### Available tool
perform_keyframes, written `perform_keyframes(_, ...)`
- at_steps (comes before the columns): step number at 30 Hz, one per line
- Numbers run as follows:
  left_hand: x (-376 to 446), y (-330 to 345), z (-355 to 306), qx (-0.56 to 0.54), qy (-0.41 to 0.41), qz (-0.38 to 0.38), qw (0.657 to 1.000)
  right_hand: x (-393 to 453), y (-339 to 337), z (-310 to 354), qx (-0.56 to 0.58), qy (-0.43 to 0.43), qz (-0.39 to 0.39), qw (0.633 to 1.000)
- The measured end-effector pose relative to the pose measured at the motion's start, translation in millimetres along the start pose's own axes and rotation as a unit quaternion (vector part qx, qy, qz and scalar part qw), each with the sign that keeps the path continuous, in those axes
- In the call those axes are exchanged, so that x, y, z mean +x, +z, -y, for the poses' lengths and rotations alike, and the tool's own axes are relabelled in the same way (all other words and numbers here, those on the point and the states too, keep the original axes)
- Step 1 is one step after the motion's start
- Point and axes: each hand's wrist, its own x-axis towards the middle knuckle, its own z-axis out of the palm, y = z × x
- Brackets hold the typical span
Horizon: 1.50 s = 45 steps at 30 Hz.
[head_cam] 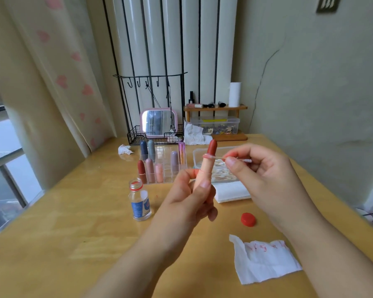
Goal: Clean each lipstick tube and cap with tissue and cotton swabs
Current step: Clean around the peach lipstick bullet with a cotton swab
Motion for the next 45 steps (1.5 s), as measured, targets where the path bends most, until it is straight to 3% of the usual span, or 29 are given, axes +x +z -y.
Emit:
perform_keyframes(17,-11.0,-13.0,26.8,0.063,0.02,-0.038,0.997,-18.3,13.3,-27.4,-0.02,-0.009,-0.019,1.0)
perform_keyframes(30,-15.2,-6.0,24.1,-0.027,0.008,-0.039,0.999,-13.8,7.9,-28.8,0.001,-0.04,-0.034,0.999)
perform_keyframes(45,-15.1,-3.4,23.9,-0.061,-0.003,-0.044,0.997,-16.4,7.8,-25.5,-0.011,-0.032,-0.028,0.999)
